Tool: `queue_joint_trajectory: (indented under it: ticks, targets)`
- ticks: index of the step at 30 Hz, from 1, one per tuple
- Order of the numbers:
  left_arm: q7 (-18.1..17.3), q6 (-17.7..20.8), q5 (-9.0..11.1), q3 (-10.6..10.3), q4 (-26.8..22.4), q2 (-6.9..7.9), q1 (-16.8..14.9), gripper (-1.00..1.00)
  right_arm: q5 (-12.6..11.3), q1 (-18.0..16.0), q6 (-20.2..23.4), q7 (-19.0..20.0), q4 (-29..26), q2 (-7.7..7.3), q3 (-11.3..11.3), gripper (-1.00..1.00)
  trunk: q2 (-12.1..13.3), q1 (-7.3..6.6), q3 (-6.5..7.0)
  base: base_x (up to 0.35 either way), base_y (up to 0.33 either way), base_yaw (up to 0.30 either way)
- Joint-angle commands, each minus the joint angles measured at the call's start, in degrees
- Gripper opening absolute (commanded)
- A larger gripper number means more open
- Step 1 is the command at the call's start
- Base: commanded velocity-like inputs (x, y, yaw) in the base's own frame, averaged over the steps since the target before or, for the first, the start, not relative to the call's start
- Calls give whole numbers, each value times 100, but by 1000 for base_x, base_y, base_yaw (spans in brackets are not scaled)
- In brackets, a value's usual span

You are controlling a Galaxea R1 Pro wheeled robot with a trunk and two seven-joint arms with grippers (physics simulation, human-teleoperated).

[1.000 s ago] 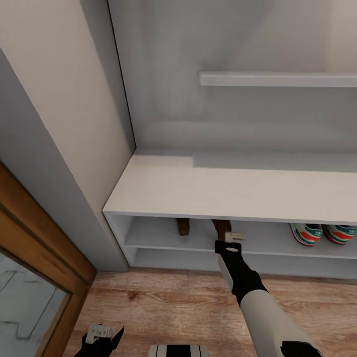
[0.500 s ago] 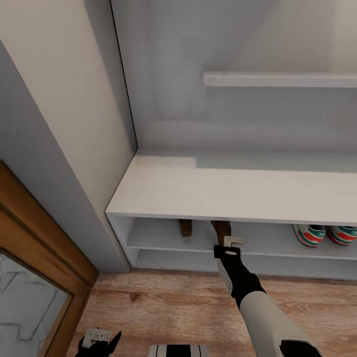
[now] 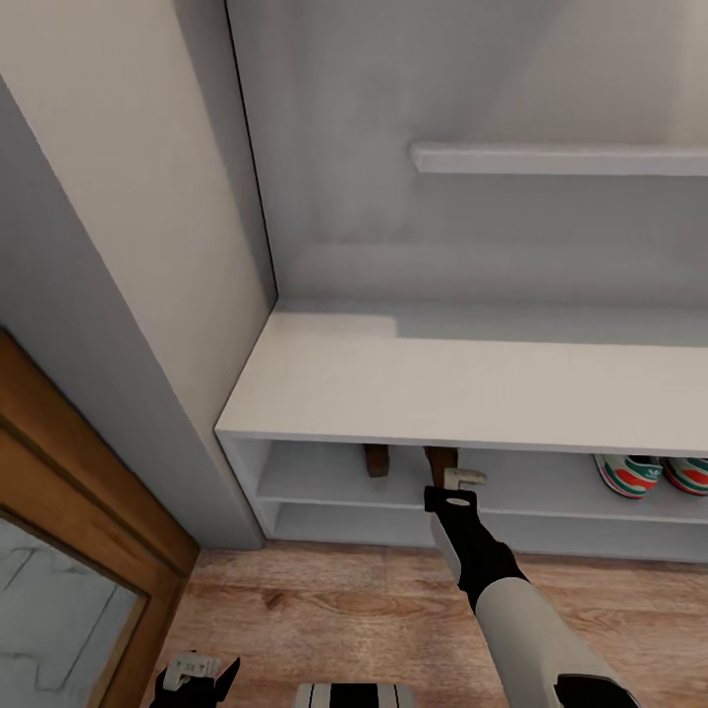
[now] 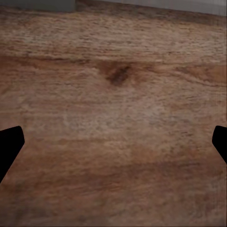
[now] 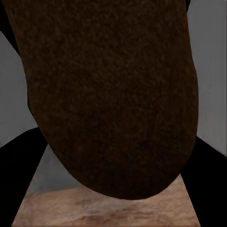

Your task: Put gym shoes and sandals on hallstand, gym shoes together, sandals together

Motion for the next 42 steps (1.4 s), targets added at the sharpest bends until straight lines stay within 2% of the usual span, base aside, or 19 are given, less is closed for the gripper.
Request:
queue_joint_trajectory:
  ticks: [1, 16, 33, 34, 42]
  targets:
    - [-29, -31, -56, 49, 4, -4, -7, 100, 47, -2, 46, 5, -10, 7, -25, -100, -2, 1, -5, 159, 134, 0]
    - [-28, -31, -56, 49, 3, -4, -6, 100, 47, -2, 42, 5, -10, 7, -25, -100, -2, 1, -5, 112, 97, 0]
    - [-27, -31, -53, 49, 2, -4, -6, 100, 42, -2, 41, 4, -10, 7, -25, -100, -2, 1, -5, 8, 29, 0]
    - [-28, -31, -54, 49, 1, -4, -6, 100, 40, -2, 41, 4, -8, 7, -25, 100, -2, 1, -5, 0, 20, 0]
    - [-25, -31, -50, 49, 0, -4, -6, 100, 46, -2, 41, 5, -10, 7, -25, 100, -2, 1, -5, 0, 4, 0]
